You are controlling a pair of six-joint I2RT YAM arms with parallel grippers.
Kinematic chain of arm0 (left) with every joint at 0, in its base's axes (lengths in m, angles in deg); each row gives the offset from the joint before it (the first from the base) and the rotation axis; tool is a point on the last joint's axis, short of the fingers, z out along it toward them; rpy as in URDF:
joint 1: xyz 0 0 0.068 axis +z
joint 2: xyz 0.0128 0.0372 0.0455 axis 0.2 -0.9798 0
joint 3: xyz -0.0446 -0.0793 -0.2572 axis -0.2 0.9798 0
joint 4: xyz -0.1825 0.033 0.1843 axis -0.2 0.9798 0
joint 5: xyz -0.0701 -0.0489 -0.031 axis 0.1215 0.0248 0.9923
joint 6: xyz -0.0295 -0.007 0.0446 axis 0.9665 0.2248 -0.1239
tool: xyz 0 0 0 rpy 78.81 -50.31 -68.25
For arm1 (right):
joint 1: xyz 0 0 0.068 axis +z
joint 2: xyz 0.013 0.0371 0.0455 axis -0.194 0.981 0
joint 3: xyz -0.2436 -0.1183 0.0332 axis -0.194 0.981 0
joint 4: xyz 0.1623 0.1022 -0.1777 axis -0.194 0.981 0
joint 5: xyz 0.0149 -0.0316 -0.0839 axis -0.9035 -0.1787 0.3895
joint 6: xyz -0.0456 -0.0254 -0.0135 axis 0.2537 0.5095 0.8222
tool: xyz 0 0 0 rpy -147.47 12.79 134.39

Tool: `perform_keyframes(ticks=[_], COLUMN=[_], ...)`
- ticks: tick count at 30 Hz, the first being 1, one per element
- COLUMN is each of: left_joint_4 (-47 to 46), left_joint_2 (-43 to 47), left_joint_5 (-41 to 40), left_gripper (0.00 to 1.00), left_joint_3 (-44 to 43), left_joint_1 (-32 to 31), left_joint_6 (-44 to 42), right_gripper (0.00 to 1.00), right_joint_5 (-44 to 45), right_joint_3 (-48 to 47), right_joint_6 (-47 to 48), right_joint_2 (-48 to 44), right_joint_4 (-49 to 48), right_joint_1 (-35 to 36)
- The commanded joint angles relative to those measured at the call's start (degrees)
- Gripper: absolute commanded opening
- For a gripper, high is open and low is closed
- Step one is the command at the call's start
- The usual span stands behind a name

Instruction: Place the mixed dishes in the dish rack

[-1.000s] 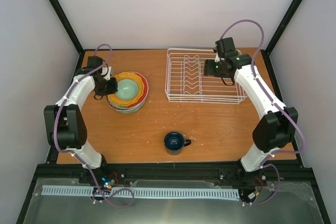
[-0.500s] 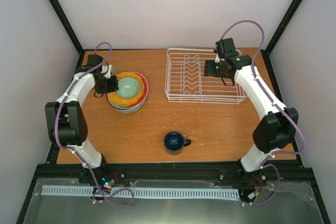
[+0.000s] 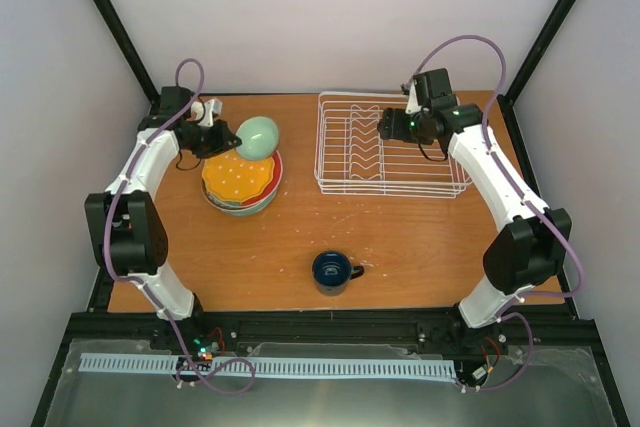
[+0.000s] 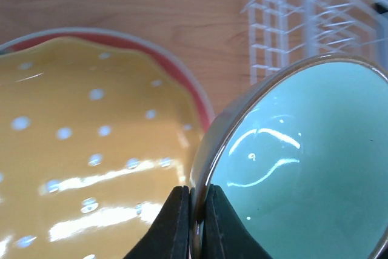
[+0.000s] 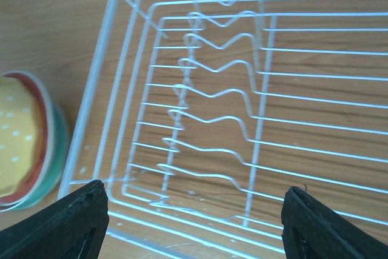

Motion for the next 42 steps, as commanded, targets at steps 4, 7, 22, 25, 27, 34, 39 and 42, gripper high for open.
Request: perform_keyframes(ticks=[4, 7, 22, 25, 27, 34, 39, 42], left_joint_4=[-21.5, -32.89, -84.98, -93.95, -95.67, -99.39, -106.11, -108.75], left_joint_2=[6.12, 6.41, -1.92, -3.33, -4.32, -8.0, -10.39, -12.08], left_joint_5=[23.52, 28.95, 41.54, 41.97, 42.33, 43.36, 42.6, 42.35], left_gripper=[0.01, 0.01, 0.01, 0.01, 0.01, 0.01, 0.0, 0.01], left_joint_3=[0.72, 2.4, 4.11, 5.63, 5.59, 4.07, 3.82, 2.95], left_joint_1=[-1.49, -3.72, -13.34, -13.48, -13.76, -16.1, -16.87, -17.22], left_joint_6=[15.48, 22.21, 56.91, 62.86, 64.12, 66.99, 71.92, 74.32], right_gripper=[0.79, 0.81, 0.88, 0.9, 0.92, 0.95, 0.95, 0.95], right_joint_5=[-22.4, -30.85, -67.34, -69.6, -70.32, -71.14, -70.66, -69.62], right_joint_3=[-5.68, -6.14, 7.32, 10.62, 12.72, 15.73, 18.03, 19.53], right_joint_6=[-1.03, -2.26, -26.08, -36.49, -43.45, -57.39, -73.08, -85.39], right_joint_2=[2.63, 4.08, 3.37, 2.3, 1.98, 3.67, 6.12, 8.95], right_joint_4=[-3.62, -4.91, -37.35, -49.88, -58.86, -74.59, -93.87, -109.91], right_joint_1=[0.12, -0.17, -7.75, -8.18, -8.23, -8.22, -8.15, -8.05])
